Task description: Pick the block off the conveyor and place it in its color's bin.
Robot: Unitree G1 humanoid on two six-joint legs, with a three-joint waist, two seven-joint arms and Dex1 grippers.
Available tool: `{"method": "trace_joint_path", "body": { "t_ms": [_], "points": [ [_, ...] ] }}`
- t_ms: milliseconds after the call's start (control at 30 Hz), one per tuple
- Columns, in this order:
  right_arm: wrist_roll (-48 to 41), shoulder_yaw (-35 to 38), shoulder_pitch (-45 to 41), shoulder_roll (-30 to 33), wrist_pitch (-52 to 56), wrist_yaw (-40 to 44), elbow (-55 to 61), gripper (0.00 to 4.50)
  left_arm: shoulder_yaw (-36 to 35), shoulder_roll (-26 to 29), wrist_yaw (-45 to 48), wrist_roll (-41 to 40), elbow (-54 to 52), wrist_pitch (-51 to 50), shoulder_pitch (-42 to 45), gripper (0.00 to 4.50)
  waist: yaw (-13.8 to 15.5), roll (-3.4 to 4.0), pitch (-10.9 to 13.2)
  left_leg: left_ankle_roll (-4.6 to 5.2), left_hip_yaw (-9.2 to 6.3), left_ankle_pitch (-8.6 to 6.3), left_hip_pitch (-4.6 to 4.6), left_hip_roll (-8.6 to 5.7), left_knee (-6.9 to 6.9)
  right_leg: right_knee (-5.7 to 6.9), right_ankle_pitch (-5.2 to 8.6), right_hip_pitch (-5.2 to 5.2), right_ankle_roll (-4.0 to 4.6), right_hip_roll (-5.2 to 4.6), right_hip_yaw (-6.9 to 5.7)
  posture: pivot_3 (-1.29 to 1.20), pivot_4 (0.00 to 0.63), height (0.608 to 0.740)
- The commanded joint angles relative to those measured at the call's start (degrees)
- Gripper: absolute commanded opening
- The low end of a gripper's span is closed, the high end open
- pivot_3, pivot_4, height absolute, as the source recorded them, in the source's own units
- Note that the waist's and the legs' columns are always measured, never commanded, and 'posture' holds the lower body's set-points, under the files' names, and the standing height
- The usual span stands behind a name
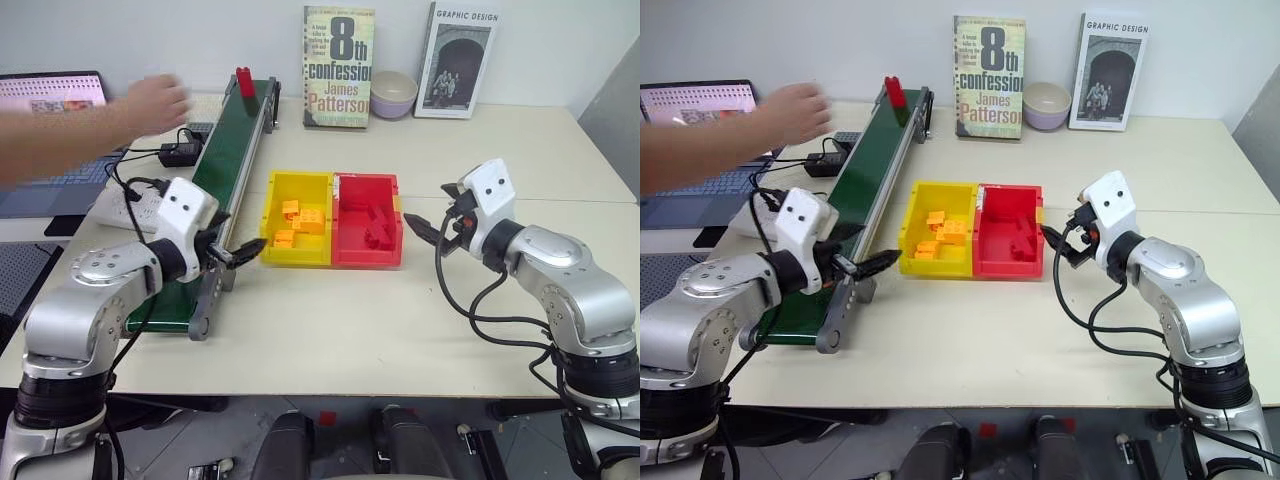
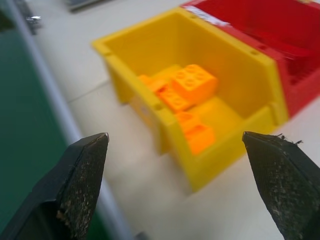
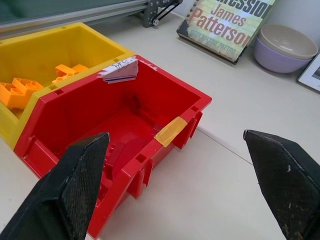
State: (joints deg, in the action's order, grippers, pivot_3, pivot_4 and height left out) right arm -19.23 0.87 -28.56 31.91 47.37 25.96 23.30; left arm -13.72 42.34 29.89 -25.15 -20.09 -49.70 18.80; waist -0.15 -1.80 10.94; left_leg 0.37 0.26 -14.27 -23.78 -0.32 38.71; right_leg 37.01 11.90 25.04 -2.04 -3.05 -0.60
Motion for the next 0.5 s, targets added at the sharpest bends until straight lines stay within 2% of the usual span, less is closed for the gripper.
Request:
{"method": "trace_joint_path", "body": {
  "t_ms": [33, 233, 500],
  "points": [
    [-2.1, 4.2, -0.2, -0.9, 0.6, -1.1, 4.7, 4.50, -7.4, -4.9, -8.7, 0.8, -1.6, -0.7, -0.8, 4.46, 0.0, 0.00, 0.0, 0.00, 0.00, 0.00, 0.00, -0.01, 0.00, 0.01, 0.00, 0.00, 0.00, -0.01, 0.01, 0.00, 0.150, 0.740],
    [-4.0, 5.1, 1.0, -0.9, 0.3, -0.2, 6.9, 4.50, -10.1, -9.4, -14.4, 1.1, -4.2, -0.4, -2.4, 4.46, 0.1, -0.02, 0.0, 0.00, -0.06, 0.00, 0.00, -0.02, 0.06, 0.01, -0.03, -0.06, -0.04, -0.03, -0.02, 0.00, 0.150, 0.740],
    [-7.5, 5.9, 1.8, 0.8, -3.2, 5.4, 6.7, 4.50, -10.3, -11.6, -17.6, 1.3, -4.7, 0.4, -2.2, 4.46, 0.0, -0.03, 0.0, 0.00, -0.04, 0.00, 0.02, -0.03, 0.08, 0.00, -0.04, -0.10, -0.05, -0.02, -0.02, 0.00, 0.150, 0.740]
  ]
}}
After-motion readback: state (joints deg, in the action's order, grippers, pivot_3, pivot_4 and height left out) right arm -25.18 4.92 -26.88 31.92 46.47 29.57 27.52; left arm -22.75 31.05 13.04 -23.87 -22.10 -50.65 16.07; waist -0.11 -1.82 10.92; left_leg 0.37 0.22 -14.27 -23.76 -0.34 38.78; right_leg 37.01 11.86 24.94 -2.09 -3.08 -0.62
